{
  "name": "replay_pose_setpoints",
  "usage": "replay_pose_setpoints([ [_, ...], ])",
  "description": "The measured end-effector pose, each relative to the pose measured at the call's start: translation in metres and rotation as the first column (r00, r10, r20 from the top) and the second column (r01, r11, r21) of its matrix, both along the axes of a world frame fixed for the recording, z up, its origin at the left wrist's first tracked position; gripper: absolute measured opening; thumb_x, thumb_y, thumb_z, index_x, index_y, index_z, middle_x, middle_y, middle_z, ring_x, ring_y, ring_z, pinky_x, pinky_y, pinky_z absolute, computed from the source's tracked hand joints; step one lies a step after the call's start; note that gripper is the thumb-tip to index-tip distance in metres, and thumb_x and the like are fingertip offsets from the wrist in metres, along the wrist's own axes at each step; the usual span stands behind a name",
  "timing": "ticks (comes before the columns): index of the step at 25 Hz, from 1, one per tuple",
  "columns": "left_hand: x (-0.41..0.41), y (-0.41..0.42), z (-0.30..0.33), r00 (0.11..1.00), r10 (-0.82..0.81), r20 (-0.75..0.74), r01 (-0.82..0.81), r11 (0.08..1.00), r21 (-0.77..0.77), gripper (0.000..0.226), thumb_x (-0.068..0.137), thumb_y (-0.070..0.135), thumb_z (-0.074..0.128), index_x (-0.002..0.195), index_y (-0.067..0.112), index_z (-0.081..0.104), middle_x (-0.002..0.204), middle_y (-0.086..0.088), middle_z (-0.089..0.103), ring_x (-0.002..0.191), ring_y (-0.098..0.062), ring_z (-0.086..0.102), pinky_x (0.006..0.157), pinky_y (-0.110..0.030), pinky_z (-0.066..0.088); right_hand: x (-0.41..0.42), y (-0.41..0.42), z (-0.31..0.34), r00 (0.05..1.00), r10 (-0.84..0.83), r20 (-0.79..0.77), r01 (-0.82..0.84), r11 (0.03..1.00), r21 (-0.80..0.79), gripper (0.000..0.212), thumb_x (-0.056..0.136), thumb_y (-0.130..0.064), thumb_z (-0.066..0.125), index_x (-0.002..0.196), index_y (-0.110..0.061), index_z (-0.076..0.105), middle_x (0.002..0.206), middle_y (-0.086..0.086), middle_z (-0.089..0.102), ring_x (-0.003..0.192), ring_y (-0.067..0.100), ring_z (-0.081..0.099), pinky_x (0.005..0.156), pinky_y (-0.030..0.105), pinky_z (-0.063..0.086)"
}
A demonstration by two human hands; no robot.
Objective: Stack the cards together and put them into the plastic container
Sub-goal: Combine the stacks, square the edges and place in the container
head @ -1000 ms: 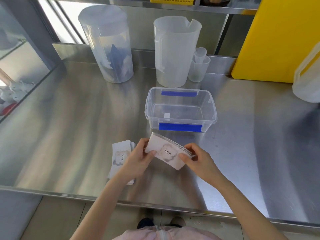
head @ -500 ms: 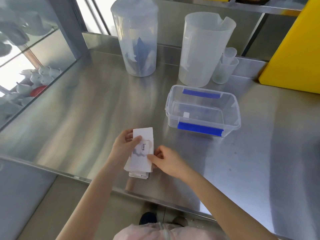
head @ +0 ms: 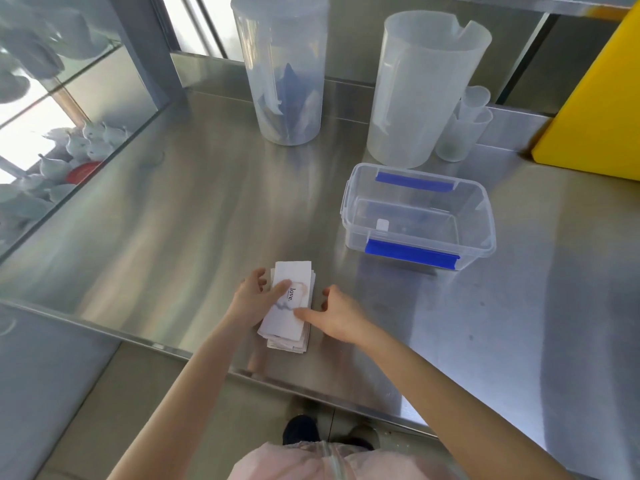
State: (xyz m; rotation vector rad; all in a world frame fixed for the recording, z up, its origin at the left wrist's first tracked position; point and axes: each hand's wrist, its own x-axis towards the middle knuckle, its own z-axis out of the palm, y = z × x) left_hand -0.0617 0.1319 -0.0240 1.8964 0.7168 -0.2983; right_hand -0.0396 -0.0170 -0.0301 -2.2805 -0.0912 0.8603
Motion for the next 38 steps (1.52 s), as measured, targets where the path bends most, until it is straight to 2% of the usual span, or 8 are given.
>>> replay_pose_setpoints([
  [4,0.004,0.013,0.006,0.976,-0.133,-0.172,0.090,0.968,-0.236,0.052,0.084,0.036,0.057,0.114,-0.006,0.055,0.110,-0.017,0.064,0.093,-0.027,0.061,0.084,-0.032,0.050,0.004,-0.004,-0.006,0.969,-0.048,-0.243,0.104,0.969,0.222,0.063,0.075,-0.035,0.068,0.126,-0.007,0.044,0.128,0.007,0.056,0.113,0.023,0.054,0.091,0.037,0.046],
  [8,0.008,0.020,0.010,0.956,-0.212,-0.205,0.122,0.917,-0.379,0.050,0.084,0.032,0.059,0.110,-0.011,0.057,0.091,-0.015,0.053,0.085,-0.022,0.048,0.072,-0.026,0.038,0.002,-0.008,-0.008,0.964,-0.008,-0.267,0.100,0.938,0.332,0.046,0.078,-0.025,0.066,0.121,-0.012,0.053,0.125,0.007,0.061,0.108,0.018,0.057,0.083,0.027,0.044],
  [12,0.009,0.010,0.011,0.949,-0.256,-0.183,0.156,0.887,-0.434,0.025,0.087,0.026,0.054,0.083,0.003,0.063,0.051,0.006,0.068,0.044,-0.002,0.061,0.042,-0.009,0.043,-0.001,-0.010,-0.010,0.966,-0.018,-0.260,0.111,0.931,0.347,0.043,0.079,-0.020,0.065,0.119,-0.013,0.054,0.124,0.007,0.061,0.106,0.016,0.057,0.091,0.030,0.046],
  [20,0.006,-0.010,0.011,0.980,-0.161,-0.118,0.115,0.939,-0.323,0.038,0.083,0.028,0.060,0.108,-0.001,0.058,0.093,-0.010,0.069,0.065,-0.012,0.067,0.046,-0.015,0.049,-0.008,-0.016,-0.012,0.931,-0.090,-0.354,0.264,0.834,0.484,0.039,0.080,-0.005,0.061,0.118,-0.005,0.053,0.125,0.013,0.059,0.115,0.025,0.055,0.107,0.041,0.038],
  [28,-0.009,-0.042,0.010,0.999,0.037,0.024,-0.013,0.774,-0.633,0.036,0.086,0.020,0.054,0.117,0.002,0.051,0.093,-0.009,0.066,0.077,-0.021,0.064,0.063,-0.027,0.056,-0.022,-0.035,-0.010,0.873,-0.163,-0.460,0.449,0.635,0.629,0.050,0.077,-0.024,0.067,0.121,-0.024,0.044,0.117,0.001,0.062,0.107,0.018,0.060,0.094,0.037,0.050],
  [30,-0.013,-0.052,0.006,0.998,0.046,0.046,-0.003,0.745,-0.667,0.045,0.085,0.015,0.055,0.127,0.005,0.042,0.102,-0.009,0.065,0.086,-0.021,0.064,0.067,-0.027,0.059,-0.023,-0.049,-0.007,0.910,-0.180,-0.374,0.379,0.729,0.571,0.056,0.077,-0.026,0.067,0.126,-0.025,0.041,0.115,-0.002,0.061,0.105,0.016,0.060,0.094,0.037,0.051],
  [34,-0.015,-0.056,-0.002,0.969,-0.210,0.129,0.246,0.787,-0.566,0.072,0.081,0.007,0.061,0.138,0.019,0.019,0.116,0.004,0.058,0.097,-0.003,0.060,0.082,-0.020,0.050,-0.010,-0.088,0.017,0.999,0.051,-0.015,-0.043,0.937,0.345,0.073,0.074,-0.023,0.070,0.134,-0.026,0.028,0.111,-0.010,0.053,0.096,0.001,0.054,0.077,0.010,0.047],
  [38,-0.009,-0.069,-0.008,0.811,-0.551,0.198,0.580,0.802,-0.146,0.082,0.070,0.014,0.076,0.135,0.009,0.026,0.114,0.006,0.049,0.105,-0.002,0.052,0.088,-0.014,0.046,0.003,-0.109,0.025,0.850,0.430,0.305,-0.381,0.900,-0.211,0.093,0.066,-0.040,0.067,0.138,-0.035,0.007,0.126,0.005,0.037,0.114,0.020,0.040,0.098,0.031,0.035],
])
